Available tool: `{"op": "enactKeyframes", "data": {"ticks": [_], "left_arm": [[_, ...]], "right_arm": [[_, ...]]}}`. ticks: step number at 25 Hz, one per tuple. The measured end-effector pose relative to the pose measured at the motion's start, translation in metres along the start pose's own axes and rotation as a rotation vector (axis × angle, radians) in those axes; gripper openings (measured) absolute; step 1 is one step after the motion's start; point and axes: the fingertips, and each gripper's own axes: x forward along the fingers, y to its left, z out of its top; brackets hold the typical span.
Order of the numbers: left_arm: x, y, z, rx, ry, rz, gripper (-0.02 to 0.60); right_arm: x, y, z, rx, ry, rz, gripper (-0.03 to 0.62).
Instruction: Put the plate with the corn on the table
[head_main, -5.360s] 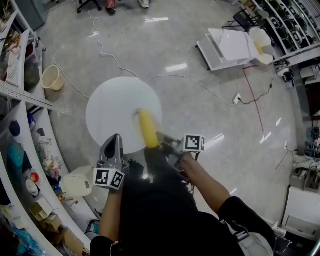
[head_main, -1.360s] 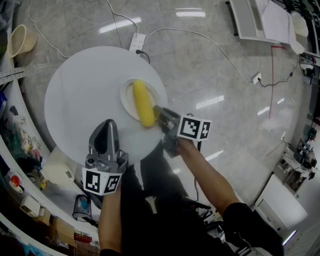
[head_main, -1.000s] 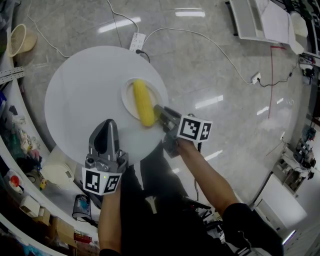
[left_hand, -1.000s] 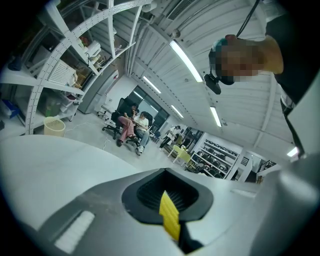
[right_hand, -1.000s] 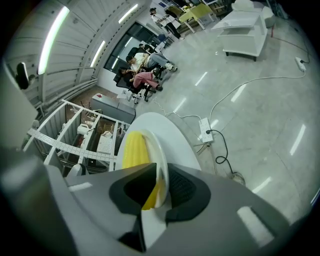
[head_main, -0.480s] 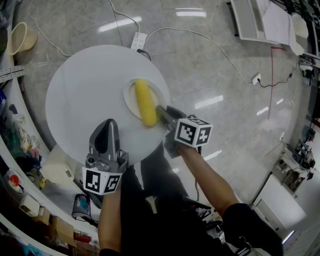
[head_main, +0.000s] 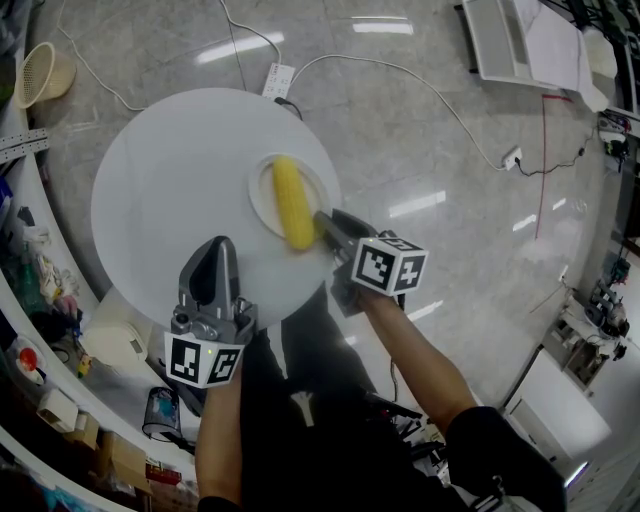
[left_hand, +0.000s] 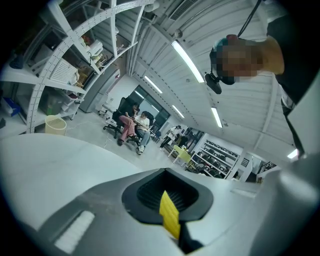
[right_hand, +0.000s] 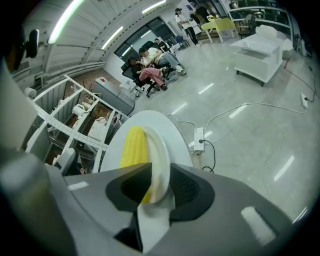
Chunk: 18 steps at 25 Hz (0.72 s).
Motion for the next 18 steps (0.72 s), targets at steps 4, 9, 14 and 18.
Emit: {"op": "enactKeyframes", "data": {"ticks": [4,9,14,18], "left_arm": [[-0.001,-0.003,-0.001,0.000,-0.003,-0.007,0.005],[-0.003,-0.010,0.000,0.003,-0.007,-0.017,0.005],[-0.008,-0.018,0.005,0.011,-0.008,-0.030,0.005],[-0.015,-0.028,0.017,0.021,-0.016,-0.045,0.005]], "right_arm": [[-0.004,-0.001,0.003,0.008,-0.021,0.003,0.121],[-0.012,-0.001,0.006,-0.002,-0.044,-0.009,0.109],[-0.029,0.006,0.009,-0.039,-0.078,-0.020,0.029],[-0.043,0.019,0.008,-0.054,-0.092,-0.018,0.014]]}}
